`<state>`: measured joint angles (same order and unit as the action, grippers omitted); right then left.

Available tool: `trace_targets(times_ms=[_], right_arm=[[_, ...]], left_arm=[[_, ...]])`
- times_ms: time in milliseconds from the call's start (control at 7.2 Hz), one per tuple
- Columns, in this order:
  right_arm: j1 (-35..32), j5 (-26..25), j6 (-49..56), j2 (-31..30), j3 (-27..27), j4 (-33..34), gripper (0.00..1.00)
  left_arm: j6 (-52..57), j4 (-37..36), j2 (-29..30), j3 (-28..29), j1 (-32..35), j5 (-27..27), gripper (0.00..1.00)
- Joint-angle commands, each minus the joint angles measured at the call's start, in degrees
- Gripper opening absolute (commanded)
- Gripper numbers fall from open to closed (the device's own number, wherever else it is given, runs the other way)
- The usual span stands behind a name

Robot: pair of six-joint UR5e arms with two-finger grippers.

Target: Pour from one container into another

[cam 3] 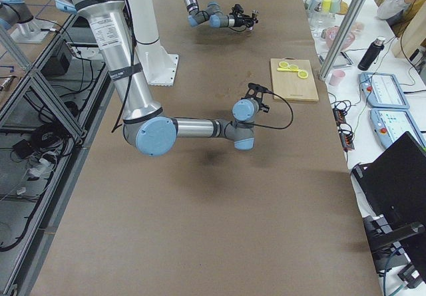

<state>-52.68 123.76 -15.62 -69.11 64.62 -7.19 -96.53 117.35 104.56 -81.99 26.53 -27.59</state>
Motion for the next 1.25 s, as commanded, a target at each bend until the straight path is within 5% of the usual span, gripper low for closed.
trace_targets(times_ms=[0, 278, 416, 555, 972, 1110], right_arm=[[-2.8, 4.3, 5.3, 0.0, 4.2, 4.2, 0.00], [-3.0, 7.7, 8.8, 0.1, 9.3, 10.4, 0.00], [-3.0, 9.1, 9.1, 0.4, 13.0, 15.5, 0.00], [-3.0, 9.8, 12.2, 0.3, 16.7, 21.4, 0.00], [-3.0, 9.3, 22.5, 0.2, 27.0, 40.7, 0.00], [-3.0, 9.2, 27.4, 0.1, 30.1, 47.5, 0.00]], left_arm=[[10.4, 5.3, -0.1, -2.9, 2.6, -2.3, 0.00], [29.3, 26.1, 1.4, -2.5, 4.8, -10.6, 0.00], [39.2, 34.8, 6.7, 2.4, 5.9, -13.5, 0.00], [44.5, 36.9, 12.2, 5.6, 6.0, -15.6, 0.00], [57.0, 44.9, 15.8, 6.0, 9.1, -33.2, 0.00], [58.7, 45.2, 16.5, 6.8, 9.1, -33.8, 0.00]])
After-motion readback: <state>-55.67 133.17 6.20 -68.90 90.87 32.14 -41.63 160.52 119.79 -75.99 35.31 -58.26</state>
